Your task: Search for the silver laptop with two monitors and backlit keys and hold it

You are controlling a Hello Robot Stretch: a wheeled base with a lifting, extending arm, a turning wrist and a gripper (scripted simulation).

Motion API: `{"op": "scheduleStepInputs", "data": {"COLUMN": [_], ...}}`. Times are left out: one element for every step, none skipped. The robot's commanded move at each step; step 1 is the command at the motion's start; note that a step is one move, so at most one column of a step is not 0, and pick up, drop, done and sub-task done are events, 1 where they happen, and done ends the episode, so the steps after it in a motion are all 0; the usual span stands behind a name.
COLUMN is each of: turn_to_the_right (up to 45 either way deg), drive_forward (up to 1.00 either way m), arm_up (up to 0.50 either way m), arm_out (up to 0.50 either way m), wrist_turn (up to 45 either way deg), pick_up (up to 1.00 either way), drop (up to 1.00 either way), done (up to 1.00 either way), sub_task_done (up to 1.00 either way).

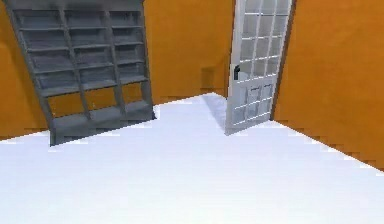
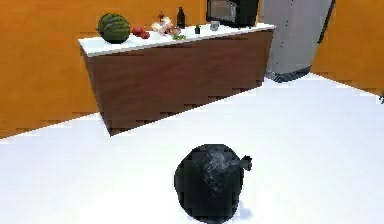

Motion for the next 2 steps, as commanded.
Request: {"op": "scheduleStepInputs", "data": {"turn_to_the_right": [0.0,0.0], "drive_forward": [1.00,1.00], "arm_up": [0.00,0.00], "arm_out": [0.00,0.00], "wrist_turn": [0.0,0.0], "pick_up": [0.00,0.00], "drop": [0.00,0.00], "done": [0.00,0.00], "sub_task_done": [0.00,0.00]}}
